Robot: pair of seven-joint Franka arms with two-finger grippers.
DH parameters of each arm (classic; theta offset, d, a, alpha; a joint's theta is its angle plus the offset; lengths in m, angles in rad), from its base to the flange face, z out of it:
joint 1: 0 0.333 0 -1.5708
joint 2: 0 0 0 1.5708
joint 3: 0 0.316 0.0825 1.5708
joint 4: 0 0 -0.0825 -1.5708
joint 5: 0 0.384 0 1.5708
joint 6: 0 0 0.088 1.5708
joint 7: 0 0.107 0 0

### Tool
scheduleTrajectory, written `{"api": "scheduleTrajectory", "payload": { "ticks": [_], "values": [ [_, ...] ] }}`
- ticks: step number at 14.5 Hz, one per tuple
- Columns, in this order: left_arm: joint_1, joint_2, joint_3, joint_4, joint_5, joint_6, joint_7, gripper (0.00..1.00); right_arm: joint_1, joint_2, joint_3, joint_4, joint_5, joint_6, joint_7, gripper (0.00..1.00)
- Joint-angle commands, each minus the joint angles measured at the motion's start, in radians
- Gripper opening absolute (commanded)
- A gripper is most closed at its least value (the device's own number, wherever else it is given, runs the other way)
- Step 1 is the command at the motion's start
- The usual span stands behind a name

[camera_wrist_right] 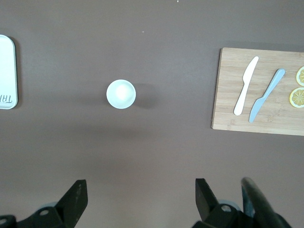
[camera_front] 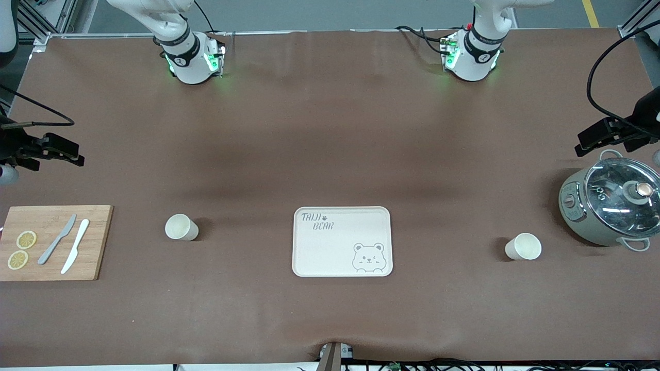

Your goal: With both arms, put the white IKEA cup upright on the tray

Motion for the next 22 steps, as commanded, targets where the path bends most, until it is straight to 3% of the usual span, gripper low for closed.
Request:
{"api": "scheduleTrajectory", "payload": {
  "ticks": [1,22],
  "values": [
    [0.0,-0.014,-0.005,0.009,0.01,-0.019,0.021,1.0,-0.008,-0.02,0.008,-0.021,0.006,-0.001,-0.01,1.0],
    [0.006,-0.03,0.004,0.004,0.007,-0.045,0.02,1.0,-0.002,-0.017,0.008,-0.021,0.004,0.003,-0.01,1.0]
  ]
}}
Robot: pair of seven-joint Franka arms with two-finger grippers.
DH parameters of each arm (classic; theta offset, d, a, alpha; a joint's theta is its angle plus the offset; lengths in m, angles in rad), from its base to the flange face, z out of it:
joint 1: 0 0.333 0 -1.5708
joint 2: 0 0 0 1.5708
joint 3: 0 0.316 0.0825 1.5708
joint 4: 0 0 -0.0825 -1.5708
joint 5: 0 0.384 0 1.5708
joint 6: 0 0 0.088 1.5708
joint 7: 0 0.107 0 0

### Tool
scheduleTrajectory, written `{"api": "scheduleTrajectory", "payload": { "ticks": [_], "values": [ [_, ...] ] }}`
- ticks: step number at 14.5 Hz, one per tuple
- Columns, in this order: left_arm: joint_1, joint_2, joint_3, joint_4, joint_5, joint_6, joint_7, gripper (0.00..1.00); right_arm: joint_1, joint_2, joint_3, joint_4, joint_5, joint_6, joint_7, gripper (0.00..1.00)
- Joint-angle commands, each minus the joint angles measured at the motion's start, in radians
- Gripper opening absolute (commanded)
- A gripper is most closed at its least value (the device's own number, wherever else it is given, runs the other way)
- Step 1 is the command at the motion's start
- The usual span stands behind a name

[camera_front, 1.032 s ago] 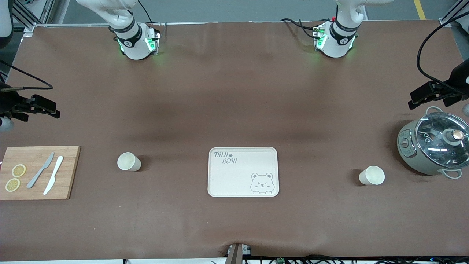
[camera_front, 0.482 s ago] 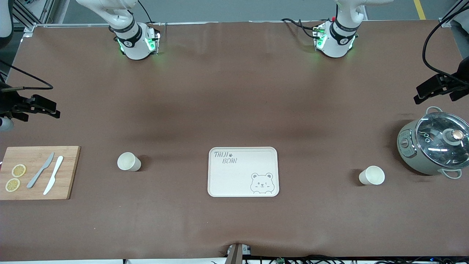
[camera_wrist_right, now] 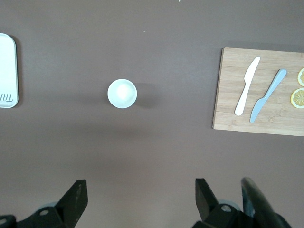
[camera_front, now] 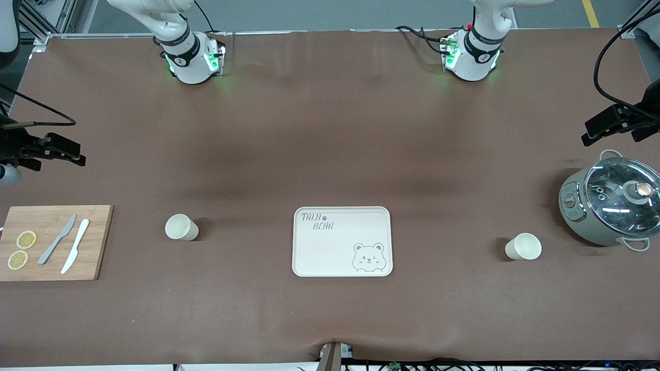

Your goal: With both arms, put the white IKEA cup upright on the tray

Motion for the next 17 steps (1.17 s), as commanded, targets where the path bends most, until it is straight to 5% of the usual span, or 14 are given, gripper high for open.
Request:
{"api": "scheduleTrajectory", "payload": {
  "ticks": [1,17],
  "values": [
    [-0.002,-0.002,0.001,0.002,0.007,-0.01,0.008,1.0,-0.001,-0.017,0.004,-0.019,0.004,0.003,-0.008,1.0],
    [0.01,0.036,0.002,-0.033,0.01,-0.015,0.009,1.0,0.005,-0.018,0.004,-0.019,0.003,0.0,-0.01,1.0]
  ]
}}
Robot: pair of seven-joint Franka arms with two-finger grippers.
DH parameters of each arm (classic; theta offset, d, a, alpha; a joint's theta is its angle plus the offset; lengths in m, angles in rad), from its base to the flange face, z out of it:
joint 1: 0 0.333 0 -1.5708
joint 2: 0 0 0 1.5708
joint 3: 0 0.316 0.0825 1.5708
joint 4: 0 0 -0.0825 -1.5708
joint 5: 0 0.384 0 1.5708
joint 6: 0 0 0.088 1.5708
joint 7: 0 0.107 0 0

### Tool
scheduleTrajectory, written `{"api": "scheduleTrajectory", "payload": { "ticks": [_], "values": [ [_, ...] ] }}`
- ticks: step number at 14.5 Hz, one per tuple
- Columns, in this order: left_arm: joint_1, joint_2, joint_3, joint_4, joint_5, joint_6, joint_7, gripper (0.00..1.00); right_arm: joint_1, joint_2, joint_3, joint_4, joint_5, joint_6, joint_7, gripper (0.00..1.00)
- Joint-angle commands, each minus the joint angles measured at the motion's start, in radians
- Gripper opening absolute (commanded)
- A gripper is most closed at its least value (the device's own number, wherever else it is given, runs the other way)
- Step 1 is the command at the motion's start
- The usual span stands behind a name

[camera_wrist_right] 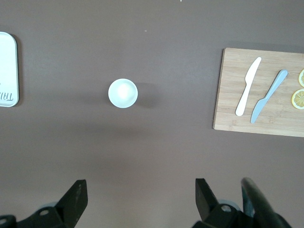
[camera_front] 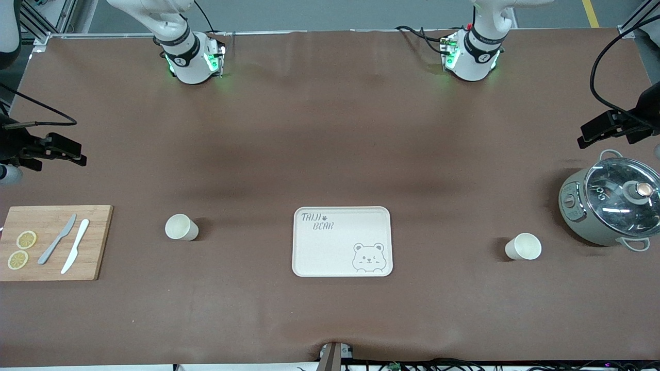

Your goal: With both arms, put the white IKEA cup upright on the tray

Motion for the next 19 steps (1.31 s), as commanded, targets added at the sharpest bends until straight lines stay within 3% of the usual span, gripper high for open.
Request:
{"api": "scheduleTrajectory", "payload": {
  "ticks": [1,11,14,19],
  "values": [
    [0.014,0.024,0.001,-0.016,0.013,-0.009,0.014,1.0,0.002,-0.018,0.003,-0.018,0.003,0.0,-0.004,1.0],
    [0.121,0.194,0.0,-0.016,0.003,0.073,0.078,1.0,0.022,0.0,0.003,-0.027,0.0,0.023,-0.006,1.0],
    [0.129,0.25,0.001,-0.017,0.008,0.127,0.1,1.0,0.045,0.072,0.003,-0.028,0.0,0.099,-0.009,1.0],
    [0.149,0.354,0.001,-0.019,0.019,0.237,0.101,1.0,0.028,0.213,0.0,-0.028,-0.004,0.231,-0.179,1.0]
  ]
}}
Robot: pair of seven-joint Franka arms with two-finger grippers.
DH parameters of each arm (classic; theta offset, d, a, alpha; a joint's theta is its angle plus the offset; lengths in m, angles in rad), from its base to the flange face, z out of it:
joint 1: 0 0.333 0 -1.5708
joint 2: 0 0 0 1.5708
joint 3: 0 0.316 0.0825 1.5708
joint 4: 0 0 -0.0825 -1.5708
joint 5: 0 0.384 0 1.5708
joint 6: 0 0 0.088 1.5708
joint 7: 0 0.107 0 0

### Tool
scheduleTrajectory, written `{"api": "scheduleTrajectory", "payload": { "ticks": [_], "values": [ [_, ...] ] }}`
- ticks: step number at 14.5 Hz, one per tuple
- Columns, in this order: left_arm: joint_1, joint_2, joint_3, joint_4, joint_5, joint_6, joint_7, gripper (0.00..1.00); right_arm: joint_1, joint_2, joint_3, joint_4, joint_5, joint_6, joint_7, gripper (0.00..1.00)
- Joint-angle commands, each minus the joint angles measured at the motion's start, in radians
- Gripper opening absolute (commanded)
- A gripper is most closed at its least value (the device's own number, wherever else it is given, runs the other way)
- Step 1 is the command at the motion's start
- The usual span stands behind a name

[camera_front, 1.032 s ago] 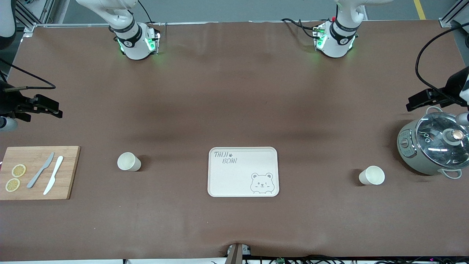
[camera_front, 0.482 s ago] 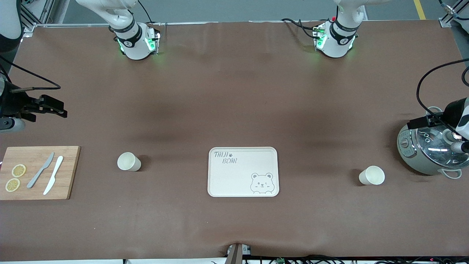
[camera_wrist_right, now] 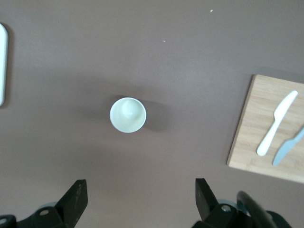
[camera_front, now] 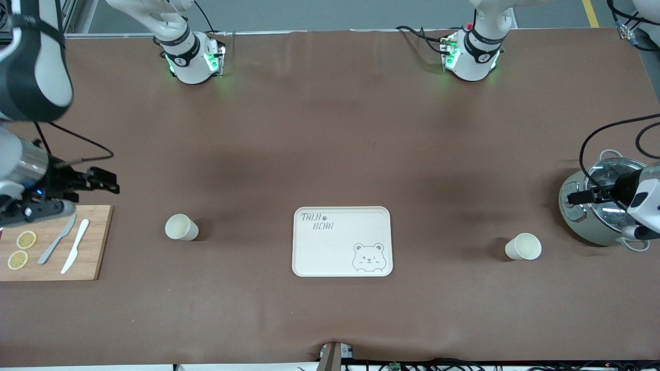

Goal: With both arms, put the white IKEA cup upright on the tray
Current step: 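Reach the right gripper toward one white cup while the left gripper reaches the other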

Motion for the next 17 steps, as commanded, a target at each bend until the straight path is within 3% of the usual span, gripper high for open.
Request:
{"api": "scheduleTrajectory", "payload": {
  "ticks": [1,6,11,17],
  "values": [
    [0.007,0.058,-0.001,0.009,0.017,0.059,0.015,1.0,-0.017,0.061,-0.002,0.015,-0.003,0.049,-0.083,1.0],
    [0.008,0.138,-0.001,0.009,0.021,0.147,0.015,1.0,-0.023,0.166,0.001,0.013,0.002,0.15,-0.12,1.0],
    [0.008,0.213,-0.001,0.009,0.025,0.246,0.036,1.0,0.04,0.213,0.001,0.013,0.002,0.187,-0.136,1.0],
    [0.008,0.273,-0.001,0.012,0.007,0.368,0.029,1.0,0.046,0.223,-0.001,-0.083,-0.003,0.382,-0.51,1.0]
  ]
}}
